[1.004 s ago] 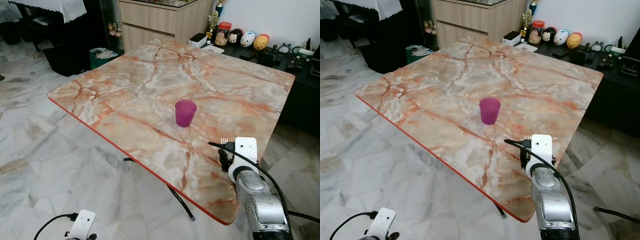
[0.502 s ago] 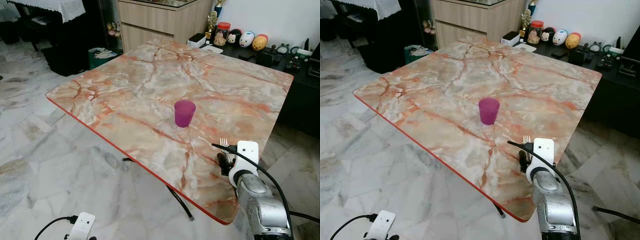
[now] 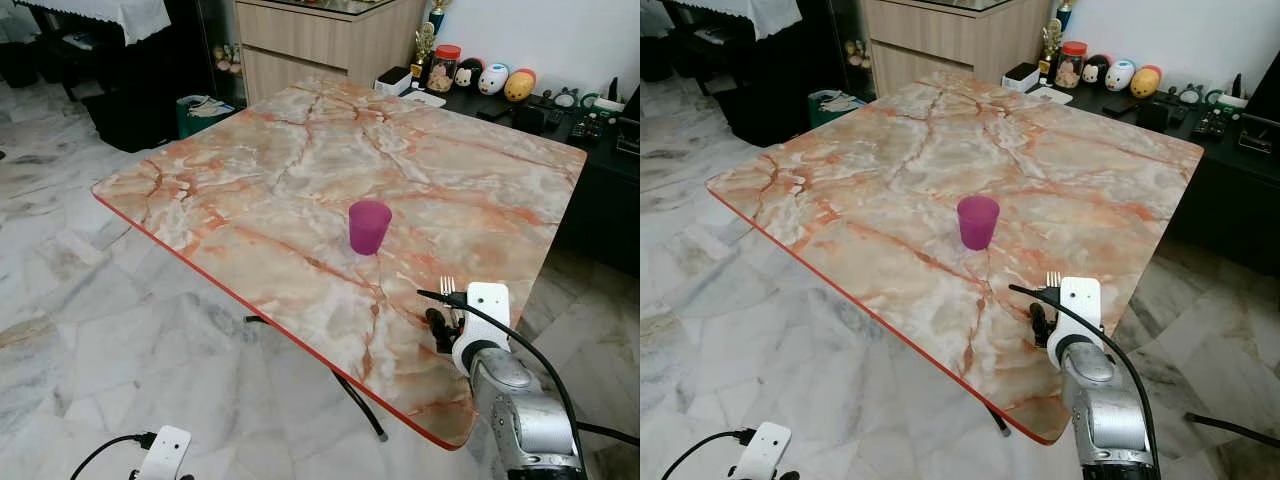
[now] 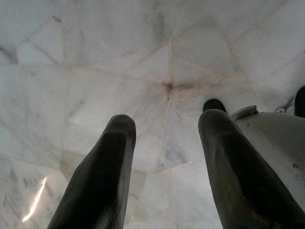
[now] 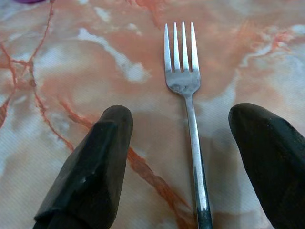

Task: Setting the table

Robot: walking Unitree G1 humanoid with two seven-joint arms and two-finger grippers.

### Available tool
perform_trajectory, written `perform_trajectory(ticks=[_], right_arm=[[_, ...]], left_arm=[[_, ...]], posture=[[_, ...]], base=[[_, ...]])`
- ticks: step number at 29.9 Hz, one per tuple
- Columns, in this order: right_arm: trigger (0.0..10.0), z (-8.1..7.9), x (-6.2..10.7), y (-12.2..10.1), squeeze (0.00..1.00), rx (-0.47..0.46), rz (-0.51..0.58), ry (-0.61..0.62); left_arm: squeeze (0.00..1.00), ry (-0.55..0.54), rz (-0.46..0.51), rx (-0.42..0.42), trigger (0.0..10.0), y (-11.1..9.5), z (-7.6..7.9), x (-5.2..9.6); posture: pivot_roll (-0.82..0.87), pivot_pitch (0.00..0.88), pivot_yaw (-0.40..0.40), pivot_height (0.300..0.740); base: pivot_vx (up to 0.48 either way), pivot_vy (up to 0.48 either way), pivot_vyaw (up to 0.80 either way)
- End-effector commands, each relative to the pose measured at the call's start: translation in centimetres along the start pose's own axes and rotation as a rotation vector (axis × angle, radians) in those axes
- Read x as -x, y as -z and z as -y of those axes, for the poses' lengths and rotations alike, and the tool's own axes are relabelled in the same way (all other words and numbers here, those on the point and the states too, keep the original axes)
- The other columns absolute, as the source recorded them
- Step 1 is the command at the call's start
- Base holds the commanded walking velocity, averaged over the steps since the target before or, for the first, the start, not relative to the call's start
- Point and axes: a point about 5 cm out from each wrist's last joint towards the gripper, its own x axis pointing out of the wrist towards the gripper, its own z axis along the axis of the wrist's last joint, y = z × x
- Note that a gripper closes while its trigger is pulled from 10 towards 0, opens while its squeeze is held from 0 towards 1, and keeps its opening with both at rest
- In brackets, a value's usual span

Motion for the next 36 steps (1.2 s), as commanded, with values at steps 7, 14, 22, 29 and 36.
perform_trajectory(ticks=[7, 14, 22, 29, 36], right_arm=[[10.0, 0.0, -0.2, 0.1, 0.00, 0.002, -0.014, 0.010], [10.0, 0.1, -0.5, 0.8, 0.00, -0.005, -0.035, 0.019], [0.0, 0.1, -0.8, 1.0, 0.00, -0.015, -0.042, 0.023], [0.0, -0.1, -1.0, 0.9, 0.00, -0.020, -0.036, 0.020], [0.0, -0.4, -1.2, 0.9, 0.00, -0.024, -0.034, 0.014]], left_arm=[[0.00, 0.010, -0.013, -0.004, 10.0, 0.4, 0.1, 0.1], [0.00, 0.010, -0.013, -0.006, 10.0, 0.4, 0.1, 0.1], [0.00, 0.009, -0.011, -0.004, 10.0, 0.2, 0.1, 0.0], [0.00, 0.011, -0.011, -0.002, 10.0, 0.2, 0.1, 0.0], [0.00, 0.011, -0.009, -0.003, 10.0, 0.2, 0.1, 0.0]], posture=[[0.02, 0.000, -0.023, 0.728], [0.02, 0.000, -0.019, 0.728], [0.03, 0.000, -0.020, 0.728], [0.03, 0.000, -0.021, 0.728], [0.03, 0.000, -0.020, 0.728]], base=[[0.000, 0.000, 0.00], [0.000, 0.000, 0.00], [0.000, 0.000, 0.00], [0.000, 0.000, 0.00], [0.000, 0.000, 0.00]])
